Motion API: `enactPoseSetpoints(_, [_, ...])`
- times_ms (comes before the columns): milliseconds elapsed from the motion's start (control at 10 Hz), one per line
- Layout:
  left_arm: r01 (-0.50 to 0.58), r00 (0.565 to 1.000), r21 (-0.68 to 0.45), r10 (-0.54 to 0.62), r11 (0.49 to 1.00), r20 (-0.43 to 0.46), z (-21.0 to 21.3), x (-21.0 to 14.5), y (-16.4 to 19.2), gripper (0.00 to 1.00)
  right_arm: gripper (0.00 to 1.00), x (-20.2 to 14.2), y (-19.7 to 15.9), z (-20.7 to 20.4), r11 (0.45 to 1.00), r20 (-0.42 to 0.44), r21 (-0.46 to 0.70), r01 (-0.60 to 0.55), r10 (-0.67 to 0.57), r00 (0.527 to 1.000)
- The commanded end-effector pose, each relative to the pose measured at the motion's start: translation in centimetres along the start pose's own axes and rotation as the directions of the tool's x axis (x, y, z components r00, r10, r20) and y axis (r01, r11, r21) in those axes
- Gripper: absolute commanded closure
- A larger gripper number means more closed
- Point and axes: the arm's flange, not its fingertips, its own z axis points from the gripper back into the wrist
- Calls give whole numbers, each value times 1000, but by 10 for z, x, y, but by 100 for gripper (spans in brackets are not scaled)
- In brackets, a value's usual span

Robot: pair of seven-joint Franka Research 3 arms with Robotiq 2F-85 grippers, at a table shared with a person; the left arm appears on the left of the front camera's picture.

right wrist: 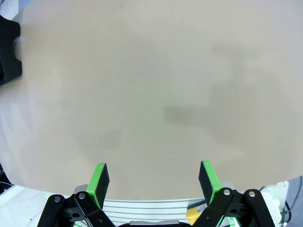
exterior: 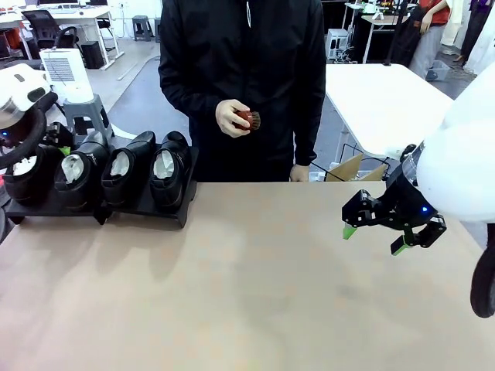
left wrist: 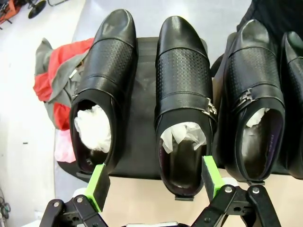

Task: Organize the shoes by placing them on the stand.
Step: Place the Shoe from the middle of the table onto the Shoes Stand.

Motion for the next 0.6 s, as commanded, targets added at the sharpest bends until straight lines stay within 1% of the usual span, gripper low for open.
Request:
enactPoseSetpoints(0, [6, 1000, 3, -6, 1000, 11, 2, 1, -1, 0, 0, 0, 1, 0, 1000, 0, 8, 0, 0, 1000])
enactPoseSetpoints(500, [6, 1000, 3, -6, 1000, 11, 2, 1, -1, 0, 0, 0, 1, 0, 1000, 0, 8, 0, 0, 1000])
